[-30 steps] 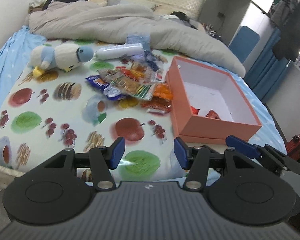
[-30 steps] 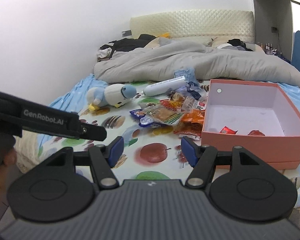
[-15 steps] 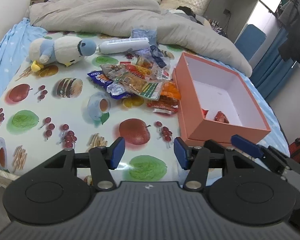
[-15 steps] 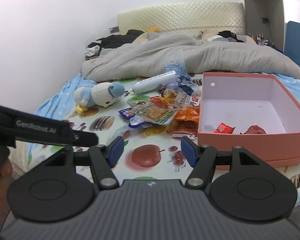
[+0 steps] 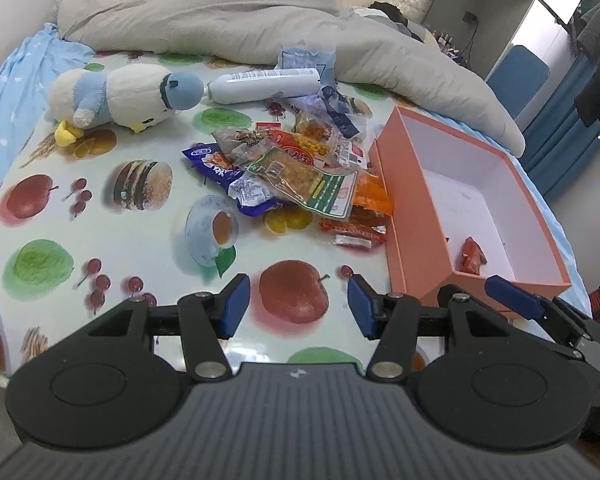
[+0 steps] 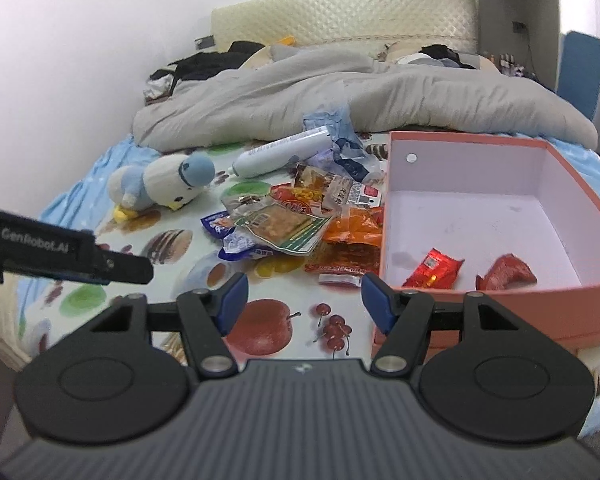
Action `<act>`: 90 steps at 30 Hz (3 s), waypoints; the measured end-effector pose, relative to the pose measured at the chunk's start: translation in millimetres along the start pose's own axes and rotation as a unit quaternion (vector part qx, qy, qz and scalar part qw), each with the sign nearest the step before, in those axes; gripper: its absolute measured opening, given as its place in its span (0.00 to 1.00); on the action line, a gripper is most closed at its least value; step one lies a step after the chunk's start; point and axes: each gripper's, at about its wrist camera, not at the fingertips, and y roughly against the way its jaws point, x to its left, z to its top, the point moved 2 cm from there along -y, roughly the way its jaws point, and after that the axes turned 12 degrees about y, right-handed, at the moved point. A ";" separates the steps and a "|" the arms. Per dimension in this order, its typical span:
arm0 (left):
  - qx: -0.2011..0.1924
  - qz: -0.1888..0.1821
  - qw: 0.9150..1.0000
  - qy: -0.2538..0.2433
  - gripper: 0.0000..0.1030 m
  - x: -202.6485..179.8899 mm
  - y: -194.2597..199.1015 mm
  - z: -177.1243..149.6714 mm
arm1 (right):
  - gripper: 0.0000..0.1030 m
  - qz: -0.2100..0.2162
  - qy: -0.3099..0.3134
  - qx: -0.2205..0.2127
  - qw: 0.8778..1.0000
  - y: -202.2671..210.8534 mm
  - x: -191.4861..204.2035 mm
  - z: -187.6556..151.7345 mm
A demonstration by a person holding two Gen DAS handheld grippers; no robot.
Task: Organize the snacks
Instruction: 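Lower the left tool onto the blue snack bag and close on it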
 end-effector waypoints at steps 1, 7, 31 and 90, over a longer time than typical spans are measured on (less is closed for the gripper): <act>0.002 0.000 1.000 0.003 0.58 2.8 -5.1 1.9 | 0.63 0.000 0.006 0.003 1.000 -4.3 2.0 1.2; 0.016 0.000 1.000 0.024 0.64 24.8 -36.1 16.1 | 0.63 0.002 0.019 0.017 1.000 -27.8 10.9 6.9; 0.088 -0.050 0.985 0.141 0.74 82.6 -184.7 82.1 | 0.43 -0.021 0.220 0.066 0.973 -169.8 54.1 19.7; 0.062 -0.003 0.976 0.210 0.13 158.0 -47.4 -26.4 | 0.19 0.049 0.109 0.071 0.990 -76.2 72.9 -35.2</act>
